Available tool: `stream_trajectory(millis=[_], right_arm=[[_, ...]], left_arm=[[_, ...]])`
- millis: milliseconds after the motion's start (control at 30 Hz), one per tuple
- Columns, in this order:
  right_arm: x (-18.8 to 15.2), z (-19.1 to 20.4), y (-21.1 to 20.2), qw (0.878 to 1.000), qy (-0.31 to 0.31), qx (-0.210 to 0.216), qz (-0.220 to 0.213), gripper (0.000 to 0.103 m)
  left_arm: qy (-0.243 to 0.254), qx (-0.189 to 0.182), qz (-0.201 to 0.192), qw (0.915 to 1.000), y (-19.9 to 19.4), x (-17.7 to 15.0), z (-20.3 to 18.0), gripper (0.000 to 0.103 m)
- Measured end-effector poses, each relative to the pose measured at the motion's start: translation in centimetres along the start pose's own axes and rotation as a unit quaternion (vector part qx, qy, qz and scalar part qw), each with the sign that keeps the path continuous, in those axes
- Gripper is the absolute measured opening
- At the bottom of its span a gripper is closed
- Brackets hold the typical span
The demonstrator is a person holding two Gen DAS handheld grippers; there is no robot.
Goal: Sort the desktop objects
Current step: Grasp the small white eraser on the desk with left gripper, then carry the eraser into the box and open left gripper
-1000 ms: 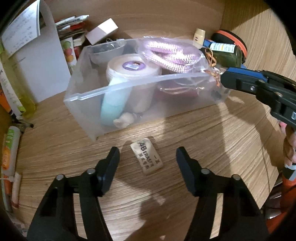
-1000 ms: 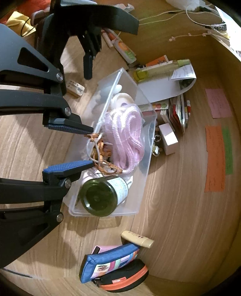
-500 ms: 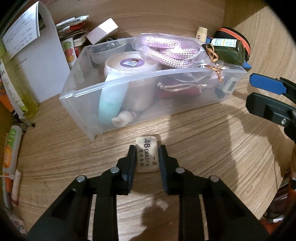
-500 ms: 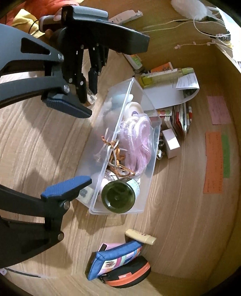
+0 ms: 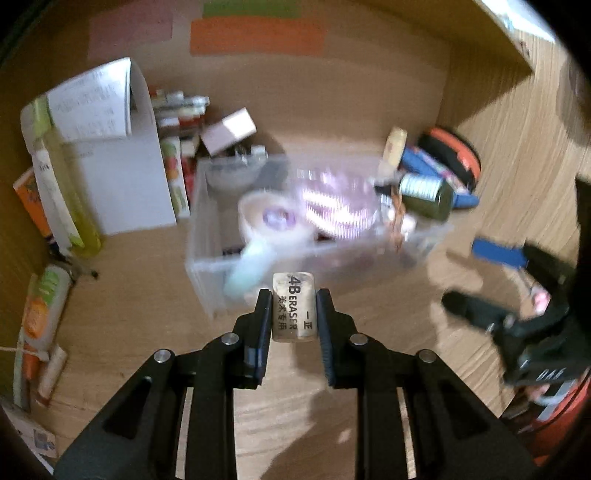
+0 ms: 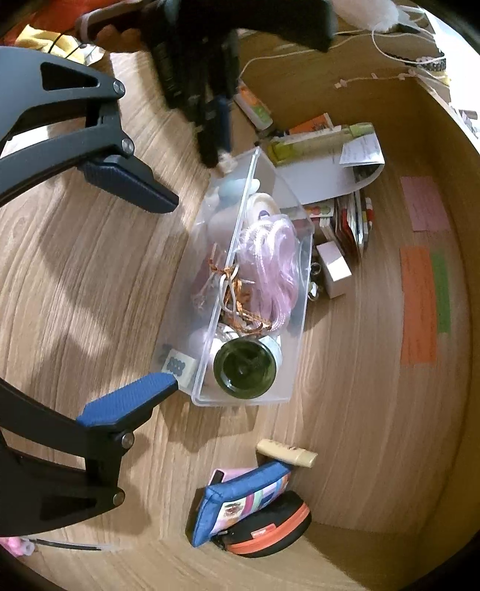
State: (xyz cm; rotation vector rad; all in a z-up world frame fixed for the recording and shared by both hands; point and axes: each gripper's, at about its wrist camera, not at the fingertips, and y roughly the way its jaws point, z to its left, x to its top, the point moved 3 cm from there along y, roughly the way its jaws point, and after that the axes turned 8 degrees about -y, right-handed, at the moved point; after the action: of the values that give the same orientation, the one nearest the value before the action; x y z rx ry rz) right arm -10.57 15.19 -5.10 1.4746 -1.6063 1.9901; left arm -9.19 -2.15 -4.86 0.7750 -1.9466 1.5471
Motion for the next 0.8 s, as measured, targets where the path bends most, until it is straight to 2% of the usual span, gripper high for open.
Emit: stream_trajectory(millis=[133,300,667,800], right_arm=[[-0.3,-0.4,0.1,1.000,0.013,0.004,0.006,0.087],[-0.7,-0.8,0.2,0.999,0.029,0.009,0.012,0.087],[-0.7,-1.3,-0.4,1.000,0.026,0.001,0.008,0.087],[-0.7,-1.1,-0.7,1.000,0.025,0.001,0.004,0.087]], left_arm=[[-0.008,0.002,-0.020,0.9998,-0.1,2.2,0.2,0.023],[-0.019,0.009,-0.011,0.9997,1.7,3.8,0.8,0.023],[-0.011,0.032,-0.015,0.9993,3.4,4.3,0.3,0.023],[-0.015,0.025,-0.018,0.9994,2.9,4.2,0.2,0.023]])
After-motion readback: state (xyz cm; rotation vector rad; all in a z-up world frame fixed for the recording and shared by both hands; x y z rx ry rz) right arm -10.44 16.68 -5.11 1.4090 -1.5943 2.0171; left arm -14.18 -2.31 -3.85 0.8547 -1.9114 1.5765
